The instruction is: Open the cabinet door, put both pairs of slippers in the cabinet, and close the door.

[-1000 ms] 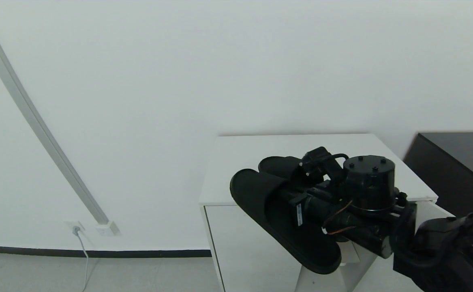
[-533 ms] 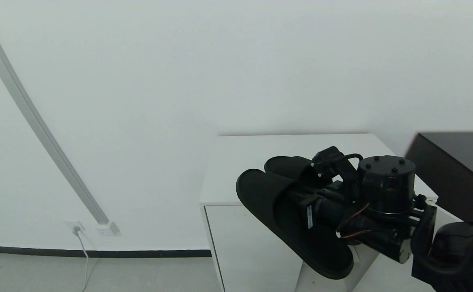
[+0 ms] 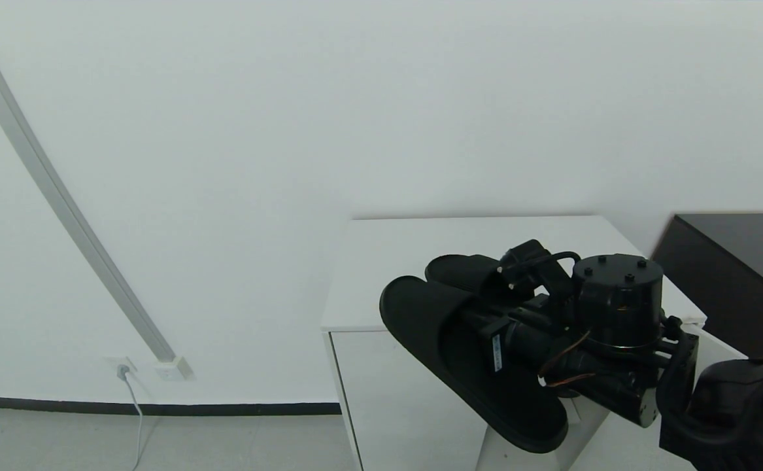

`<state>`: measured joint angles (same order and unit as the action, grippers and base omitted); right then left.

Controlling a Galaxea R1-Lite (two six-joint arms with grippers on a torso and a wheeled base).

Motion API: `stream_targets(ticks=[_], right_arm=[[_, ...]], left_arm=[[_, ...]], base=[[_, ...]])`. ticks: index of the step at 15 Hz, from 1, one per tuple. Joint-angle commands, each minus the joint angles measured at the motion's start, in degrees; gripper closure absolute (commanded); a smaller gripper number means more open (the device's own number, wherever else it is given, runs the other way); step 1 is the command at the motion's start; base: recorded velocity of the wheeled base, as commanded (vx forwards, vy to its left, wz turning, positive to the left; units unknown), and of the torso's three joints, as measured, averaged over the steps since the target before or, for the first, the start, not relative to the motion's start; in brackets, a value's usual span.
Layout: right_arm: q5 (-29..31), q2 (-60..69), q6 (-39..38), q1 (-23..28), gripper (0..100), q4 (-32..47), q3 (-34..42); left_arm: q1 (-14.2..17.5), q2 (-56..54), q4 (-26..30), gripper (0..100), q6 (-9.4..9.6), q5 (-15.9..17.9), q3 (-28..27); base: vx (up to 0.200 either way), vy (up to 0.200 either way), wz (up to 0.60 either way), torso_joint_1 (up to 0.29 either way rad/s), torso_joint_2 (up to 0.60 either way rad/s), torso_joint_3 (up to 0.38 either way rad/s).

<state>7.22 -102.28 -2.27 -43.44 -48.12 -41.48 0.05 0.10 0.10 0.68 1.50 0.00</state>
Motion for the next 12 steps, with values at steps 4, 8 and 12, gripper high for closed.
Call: stream_targets(ticks=[4, 8, 12], right_arm=[[0.0, -0.6, 0.0, -0.2, 100, -0.1, -0.1], [0.2, -1.1, 0.0, -0.2, 100, -0.3, -0.1], [0.3, -1.3, 0.0, -0.2, 100, -0.3, -0.2]], left_arm=[[0.0, 0.0, 0.0, 100, 0.02, 0.0, 0.0], [0.0, 0.0, 0.0, 100, 0.11, 0.0, 0.0], [0.0, 0.0, 0.0, 100, 0.11, 0.0, 0.0]], base=[[-0.2, 0.0, 0.0, 0.006, 0.0, 0.005], [-0.2, 0.0, 0.0, -0.002, 0.0, 0.002], [-0.05, 0.0, 0.0, 0.001, 0.0, 0.001]])
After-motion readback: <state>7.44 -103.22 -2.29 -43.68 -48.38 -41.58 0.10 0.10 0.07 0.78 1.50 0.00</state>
